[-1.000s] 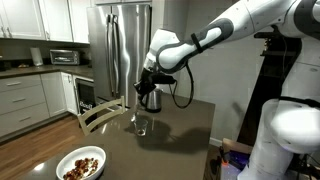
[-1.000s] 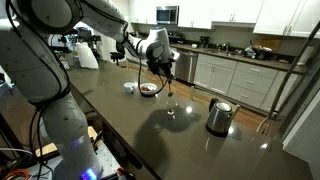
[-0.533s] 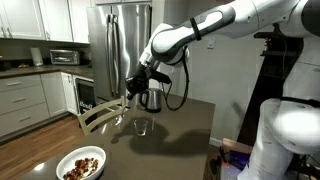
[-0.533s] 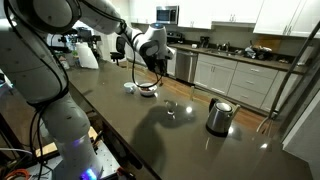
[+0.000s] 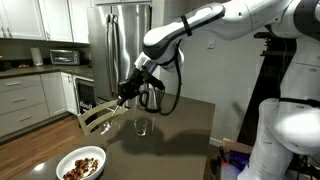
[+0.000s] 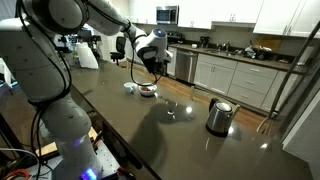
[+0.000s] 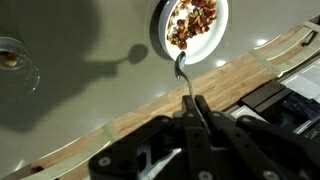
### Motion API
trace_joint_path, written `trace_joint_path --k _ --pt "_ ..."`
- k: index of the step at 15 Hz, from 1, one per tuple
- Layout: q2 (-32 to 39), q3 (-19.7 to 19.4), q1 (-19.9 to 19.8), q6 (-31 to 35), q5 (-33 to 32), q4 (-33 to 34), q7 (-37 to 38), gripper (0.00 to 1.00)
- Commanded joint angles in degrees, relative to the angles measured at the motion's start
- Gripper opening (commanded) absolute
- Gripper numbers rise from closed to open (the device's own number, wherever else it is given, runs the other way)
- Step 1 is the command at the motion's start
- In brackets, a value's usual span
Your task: Use the spoon to transfer contents from the white bowl into the glass cup then put the spoon in the bowl
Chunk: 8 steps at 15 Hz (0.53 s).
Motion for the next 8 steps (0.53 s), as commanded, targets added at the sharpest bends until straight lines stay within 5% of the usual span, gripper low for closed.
trace_joint_path --k 1,8 --pt "5.5 1.3 0.2 -0.5 4.6 3.8 -5.9 0.02" --pt "15.9 6.5 -0.6 0.2 15.9 9.1 -16.4 0.02"
